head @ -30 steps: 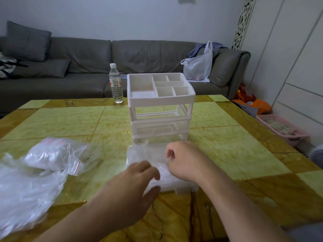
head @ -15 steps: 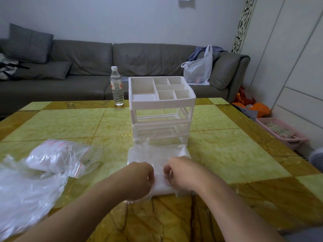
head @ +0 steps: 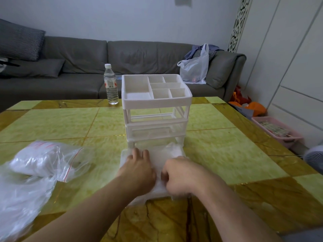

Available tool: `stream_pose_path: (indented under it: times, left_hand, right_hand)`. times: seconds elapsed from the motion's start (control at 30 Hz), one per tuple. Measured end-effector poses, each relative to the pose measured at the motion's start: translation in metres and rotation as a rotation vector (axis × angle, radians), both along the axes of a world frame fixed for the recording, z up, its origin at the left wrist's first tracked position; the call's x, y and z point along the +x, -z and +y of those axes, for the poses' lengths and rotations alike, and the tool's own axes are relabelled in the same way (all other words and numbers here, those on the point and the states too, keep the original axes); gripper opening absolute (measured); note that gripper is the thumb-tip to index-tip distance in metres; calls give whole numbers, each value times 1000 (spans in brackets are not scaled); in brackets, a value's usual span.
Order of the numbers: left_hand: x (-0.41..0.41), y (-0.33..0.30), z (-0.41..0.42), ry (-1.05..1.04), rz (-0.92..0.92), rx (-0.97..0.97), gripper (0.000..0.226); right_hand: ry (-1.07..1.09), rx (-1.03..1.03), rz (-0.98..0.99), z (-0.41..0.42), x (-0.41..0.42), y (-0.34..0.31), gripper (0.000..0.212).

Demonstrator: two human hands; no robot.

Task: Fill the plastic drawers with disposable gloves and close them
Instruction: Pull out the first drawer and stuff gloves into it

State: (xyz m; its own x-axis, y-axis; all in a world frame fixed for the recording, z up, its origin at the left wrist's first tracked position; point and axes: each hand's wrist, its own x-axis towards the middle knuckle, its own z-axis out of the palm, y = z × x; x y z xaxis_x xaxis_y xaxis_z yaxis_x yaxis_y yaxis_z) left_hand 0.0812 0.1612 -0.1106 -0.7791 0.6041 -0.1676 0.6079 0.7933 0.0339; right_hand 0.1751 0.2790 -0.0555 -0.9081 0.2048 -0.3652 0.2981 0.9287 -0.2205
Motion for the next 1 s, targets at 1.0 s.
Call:
stream_pose_path:
  times: [1.0]
  left_hand:
    - [20, -62, -85, -67, -26, 819, 20]
  right_hand:
    - [479, -141, 623, 2, -21, 32, 27]
